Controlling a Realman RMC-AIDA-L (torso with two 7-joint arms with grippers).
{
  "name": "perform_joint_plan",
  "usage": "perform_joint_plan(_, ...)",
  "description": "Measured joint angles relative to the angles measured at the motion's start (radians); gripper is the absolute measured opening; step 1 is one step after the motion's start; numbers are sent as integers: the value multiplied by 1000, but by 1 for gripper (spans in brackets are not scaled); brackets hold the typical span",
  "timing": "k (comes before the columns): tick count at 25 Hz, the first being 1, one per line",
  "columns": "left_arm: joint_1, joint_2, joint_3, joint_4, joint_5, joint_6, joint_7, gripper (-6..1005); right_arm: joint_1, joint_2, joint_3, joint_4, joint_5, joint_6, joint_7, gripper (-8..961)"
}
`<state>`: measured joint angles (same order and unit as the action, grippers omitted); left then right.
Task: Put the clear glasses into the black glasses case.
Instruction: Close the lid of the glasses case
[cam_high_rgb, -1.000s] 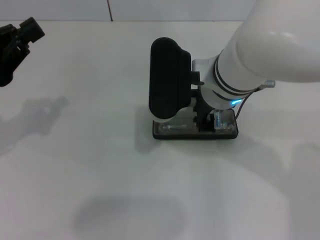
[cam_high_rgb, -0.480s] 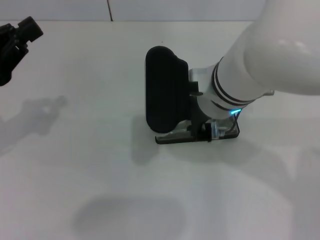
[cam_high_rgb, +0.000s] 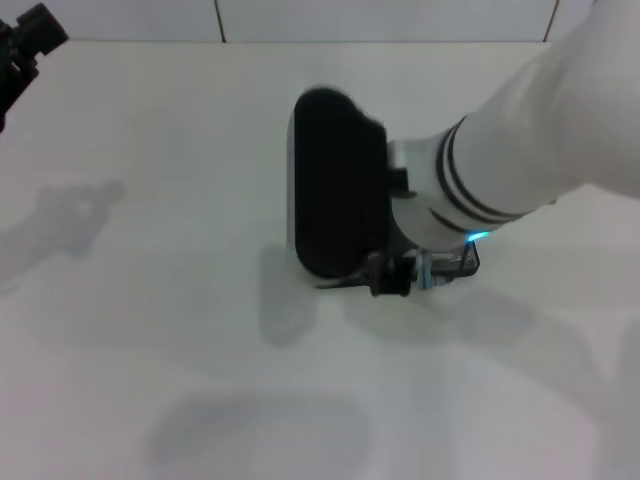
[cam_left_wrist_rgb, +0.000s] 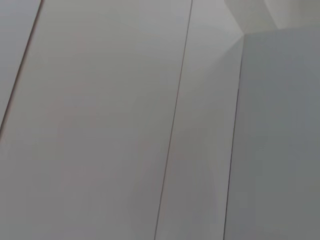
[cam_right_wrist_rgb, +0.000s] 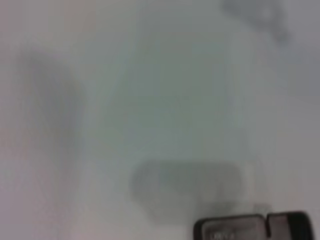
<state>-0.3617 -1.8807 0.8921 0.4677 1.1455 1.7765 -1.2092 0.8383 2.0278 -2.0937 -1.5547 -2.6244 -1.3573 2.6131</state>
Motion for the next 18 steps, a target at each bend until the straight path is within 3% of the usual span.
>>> perform_joint_plan(5,-33,3,0,1,3,-7,-13,67,-111,0,86,-165,10,1,-45,164)
perform_joint_plan(8,-40,3,1,1,3,-7,-20,67,-227,-1,178,-281,56,53,-95,164)
perform_joint_plan(10,-40,3,1,2,1,-7,-33,67,-249,-1,205,-294,84,69,-105,163)
perform_joint_plan(13,-40,2,1,-1,2,-8,-37,69,-374,-5,451,-320,339,134,-200,163)
perform_joint_plan(18,-74,-16,5,2,29,-9,-52,74,-507,-3,712,-299,572,95,-346,163)
